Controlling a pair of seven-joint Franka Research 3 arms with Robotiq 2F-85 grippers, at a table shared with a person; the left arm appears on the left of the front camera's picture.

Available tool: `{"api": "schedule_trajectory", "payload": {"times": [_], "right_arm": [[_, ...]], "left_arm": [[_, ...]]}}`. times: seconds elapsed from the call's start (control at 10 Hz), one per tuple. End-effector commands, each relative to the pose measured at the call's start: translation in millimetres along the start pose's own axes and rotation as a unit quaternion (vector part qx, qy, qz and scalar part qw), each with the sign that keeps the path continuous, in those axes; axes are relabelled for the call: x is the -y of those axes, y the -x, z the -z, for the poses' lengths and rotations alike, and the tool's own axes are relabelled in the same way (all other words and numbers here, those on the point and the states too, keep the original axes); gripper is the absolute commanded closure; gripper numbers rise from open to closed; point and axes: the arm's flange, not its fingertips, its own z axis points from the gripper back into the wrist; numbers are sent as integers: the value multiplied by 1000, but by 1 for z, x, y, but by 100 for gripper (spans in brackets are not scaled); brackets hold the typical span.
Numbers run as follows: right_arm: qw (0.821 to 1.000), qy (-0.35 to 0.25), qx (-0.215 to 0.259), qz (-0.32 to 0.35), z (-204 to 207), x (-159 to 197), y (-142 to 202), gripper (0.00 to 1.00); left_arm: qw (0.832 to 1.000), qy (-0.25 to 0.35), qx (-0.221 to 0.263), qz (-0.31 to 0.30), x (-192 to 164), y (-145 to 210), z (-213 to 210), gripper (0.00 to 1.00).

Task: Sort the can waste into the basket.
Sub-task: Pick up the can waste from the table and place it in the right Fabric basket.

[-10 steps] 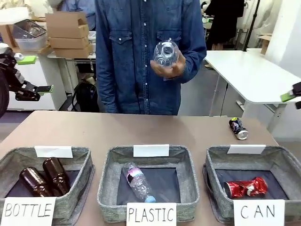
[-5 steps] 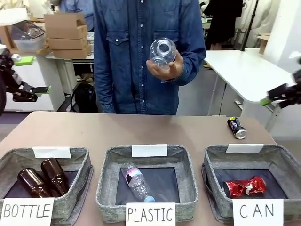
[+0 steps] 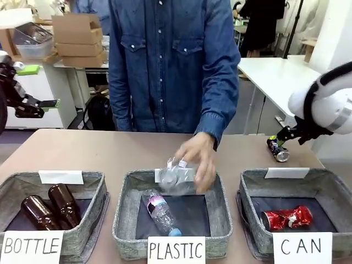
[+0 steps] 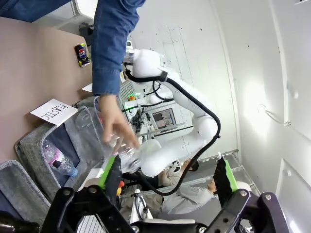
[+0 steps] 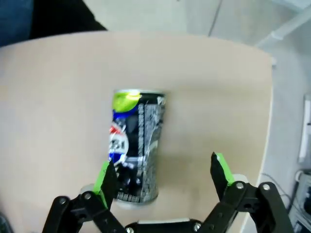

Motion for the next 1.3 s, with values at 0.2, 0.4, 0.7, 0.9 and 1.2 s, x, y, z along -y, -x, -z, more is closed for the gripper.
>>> {"api": "schedule_trajectory", "payload": {"times": [0.2, 0.4, 0.7, 0.9, 1.2], "right_arm": [[998, -21, -38, 38, 26, -4, -16, 0], [998, -43, -37, 37, 21, -9, -17, 0], [995, -84, -43, 42, 24, -21, -22, 0], [995, -76, -58, 37, 38, -27, -18, 0], [996, -66, -57, 32, 40, -28, -15, 0]], "left_arm": [[1000, 9, 2, 10, 3, 1, 0, 0], [1000, 9, 2, 10, 3, 1, 0, 0], [1000, 9, 2, 10, 3, 1, 0, 0], [1000, 9, 2, 10, 3, 1, 0, 0], [1000, 9, 2, 10, 3, 1, 0, 0]]}}
